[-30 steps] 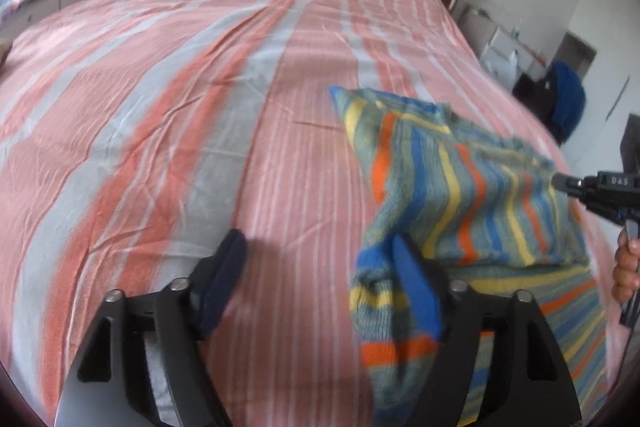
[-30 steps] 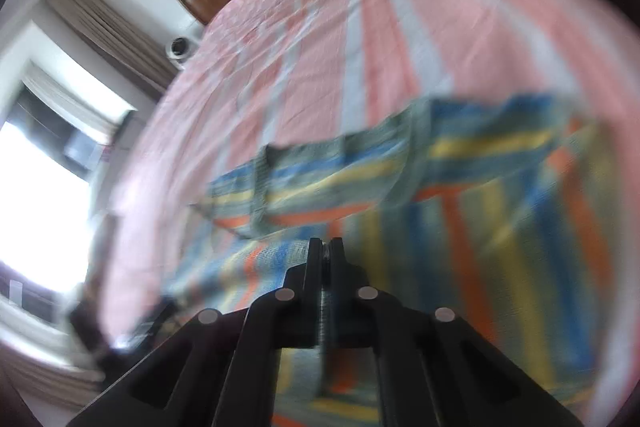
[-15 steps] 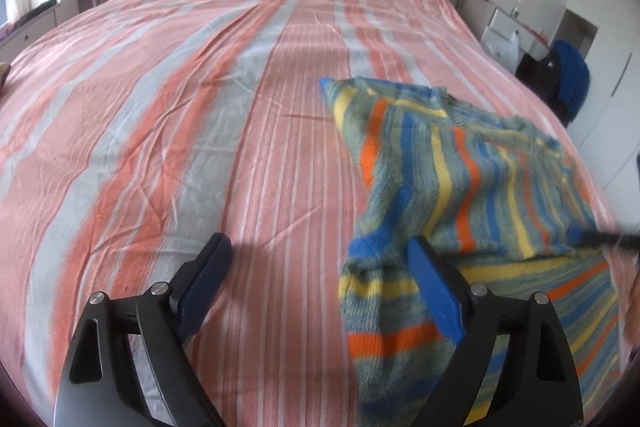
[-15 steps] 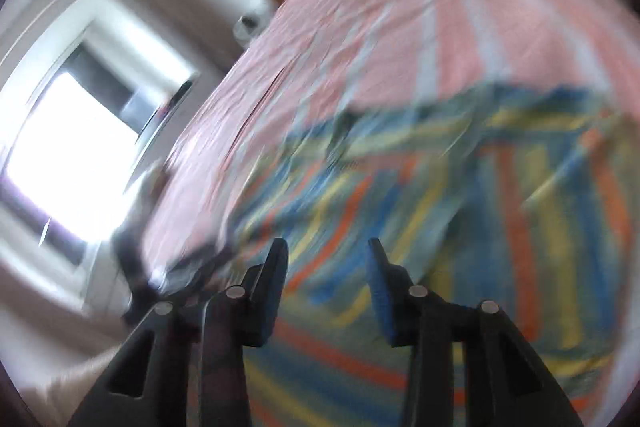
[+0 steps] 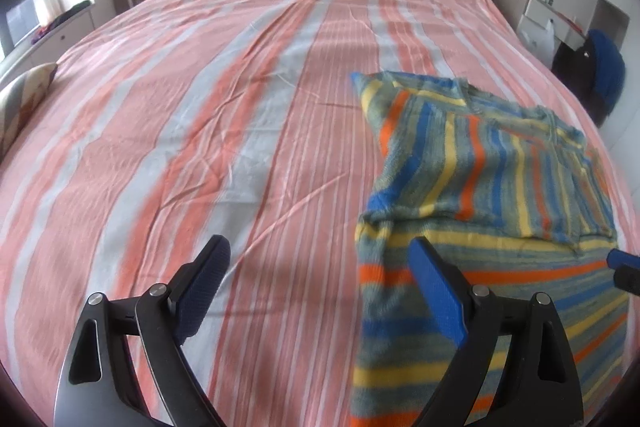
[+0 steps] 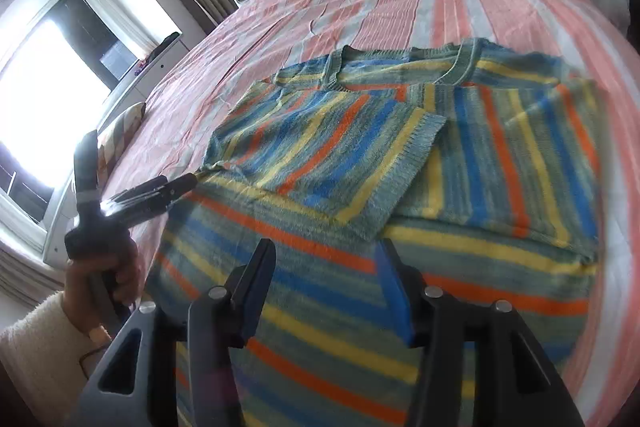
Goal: Fold small clothes
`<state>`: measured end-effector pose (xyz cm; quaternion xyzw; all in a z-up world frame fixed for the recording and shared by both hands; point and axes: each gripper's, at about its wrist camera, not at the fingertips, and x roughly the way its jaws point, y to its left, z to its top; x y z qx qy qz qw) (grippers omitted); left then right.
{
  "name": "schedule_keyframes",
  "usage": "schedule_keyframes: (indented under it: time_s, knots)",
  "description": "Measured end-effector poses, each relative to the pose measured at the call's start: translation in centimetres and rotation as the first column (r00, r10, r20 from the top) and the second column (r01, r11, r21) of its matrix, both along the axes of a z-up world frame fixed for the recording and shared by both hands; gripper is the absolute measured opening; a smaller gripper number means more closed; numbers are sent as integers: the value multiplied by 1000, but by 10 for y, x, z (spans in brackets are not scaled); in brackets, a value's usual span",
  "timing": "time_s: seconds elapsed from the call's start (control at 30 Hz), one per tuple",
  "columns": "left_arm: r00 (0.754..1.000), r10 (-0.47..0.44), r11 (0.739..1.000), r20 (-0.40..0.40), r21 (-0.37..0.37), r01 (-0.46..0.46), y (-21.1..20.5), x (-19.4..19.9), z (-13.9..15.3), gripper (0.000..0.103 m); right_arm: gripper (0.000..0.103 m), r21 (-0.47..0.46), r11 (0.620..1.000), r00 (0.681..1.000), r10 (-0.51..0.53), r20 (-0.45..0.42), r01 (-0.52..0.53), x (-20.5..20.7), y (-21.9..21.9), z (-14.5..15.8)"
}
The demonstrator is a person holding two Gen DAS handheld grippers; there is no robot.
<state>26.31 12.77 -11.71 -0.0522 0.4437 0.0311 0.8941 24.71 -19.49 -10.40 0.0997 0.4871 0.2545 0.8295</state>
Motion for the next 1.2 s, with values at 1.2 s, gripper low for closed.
schedule_keyframes:
  time_s: [1.2]
  knots:
    - [938,-176,959,-297,161,231,5,-232,-21,100,80,-496,868,999,-38,-24,21,-248,-91,-47]
